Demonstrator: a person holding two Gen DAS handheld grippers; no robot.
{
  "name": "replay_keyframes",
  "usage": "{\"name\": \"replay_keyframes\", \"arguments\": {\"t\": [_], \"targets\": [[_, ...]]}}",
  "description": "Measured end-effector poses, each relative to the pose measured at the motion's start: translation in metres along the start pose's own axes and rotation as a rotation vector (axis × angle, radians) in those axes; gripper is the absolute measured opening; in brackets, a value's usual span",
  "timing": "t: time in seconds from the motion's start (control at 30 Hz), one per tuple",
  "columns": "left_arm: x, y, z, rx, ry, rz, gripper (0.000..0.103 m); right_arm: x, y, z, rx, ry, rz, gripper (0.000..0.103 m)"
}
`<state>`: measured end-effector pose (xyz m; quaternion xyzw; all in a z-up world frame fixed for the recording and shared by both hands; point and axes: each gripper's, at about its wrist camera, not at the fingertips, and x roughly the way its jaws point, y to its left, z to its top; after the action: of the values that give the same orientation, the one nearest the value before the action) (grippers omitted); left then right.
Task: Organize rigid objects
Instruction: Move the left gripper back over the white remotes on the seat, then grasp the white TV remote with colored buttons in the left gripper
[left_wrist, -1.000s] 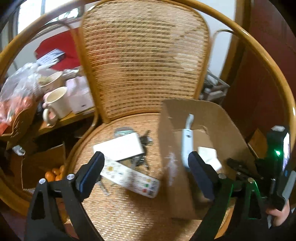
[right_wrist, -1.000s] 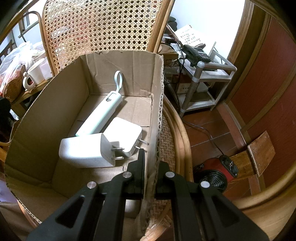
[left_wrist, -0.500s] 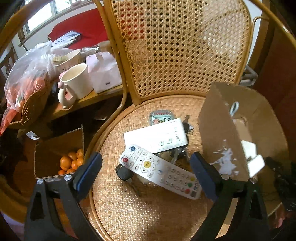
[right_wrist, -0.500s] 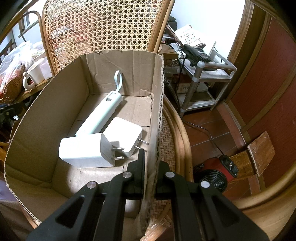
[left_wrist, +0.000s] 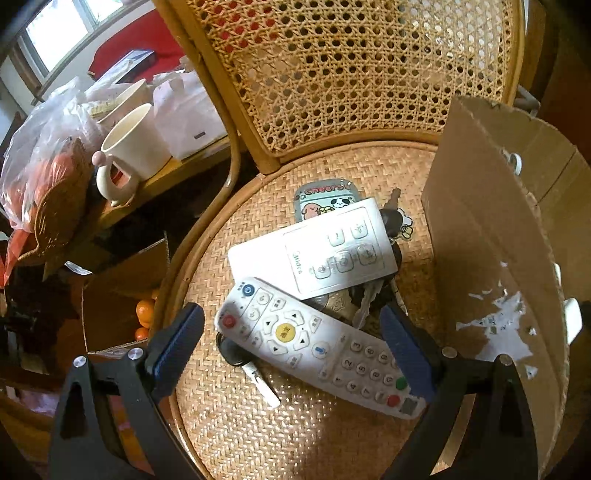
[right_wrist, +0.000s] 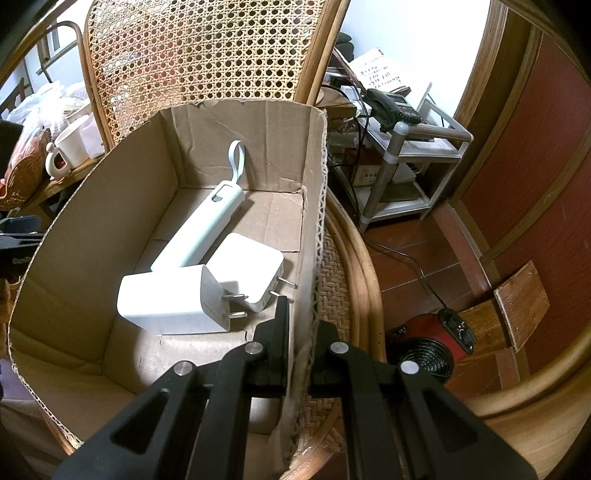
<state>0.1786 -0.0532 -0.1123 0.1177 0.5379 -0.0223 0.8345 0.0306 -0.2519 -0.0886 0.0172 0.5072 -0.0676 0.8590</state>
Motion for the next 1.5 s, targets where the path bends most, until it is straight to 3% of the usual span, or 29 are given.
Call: {"name": "replay_keyframes", "arguments": {"t": [0.33,0.63,0.8,0.97,1.07,1.1,1.13,1.23,1.33,1.5], "targets": [[0.015,0.0,0.001,0.005,0.032,0.069,0.095,0.0,0.0,0.0,0.001,0.0,0.0,0.008],[0.017,0.0,-0.002,-0.016,0.05,0.073,0.095,0.0,0.0,0.0,0.0,0.0,0.0,0.008],[0.012,-0.012,-0.009,0.043,0.041,0.081,0.095,0.0,0.0,0.0,0.0,0.0,-0.001,0.008],[0.011,-0.012,-0.015,0.044,0.056,0.038,0.095,0.0,0.0,0.0,0.0,0.0,0.0,0.008],[0.015,-0.01,-0.021,0.035,0.103,0.002,0.095,0.0,0.0,0.0,0.001,0.0,0.0,0.008],[0.016,-0.01,-0.024,0.037,0.11,-0.01,0.093,0.0,0.0,0.0,0.001,0.0,0.0,0.008],[0.014,-0.01,-0.026,0.041,0.103,-0.034,0.081,0.0,0.0,0.0,0.001,0.0,-0.001,0.008],[0.011,-0.009,-0.03,0.036,0.111,-0.088,0.062,0.0,0.0,0.0,0.001,0.0,-0.001,0.008],[0.01,-0.007,-0.031,0.032,0.106,-0.115,0.05,0.0,0.0,0.0,0.001,0.0,-0.001,0.008],[0.004,-0.011,-0.035,0.072,0.075,-0.17,0.041,0.0,0.0,0.0,0.001,0.0,0.001,0.008]]}}
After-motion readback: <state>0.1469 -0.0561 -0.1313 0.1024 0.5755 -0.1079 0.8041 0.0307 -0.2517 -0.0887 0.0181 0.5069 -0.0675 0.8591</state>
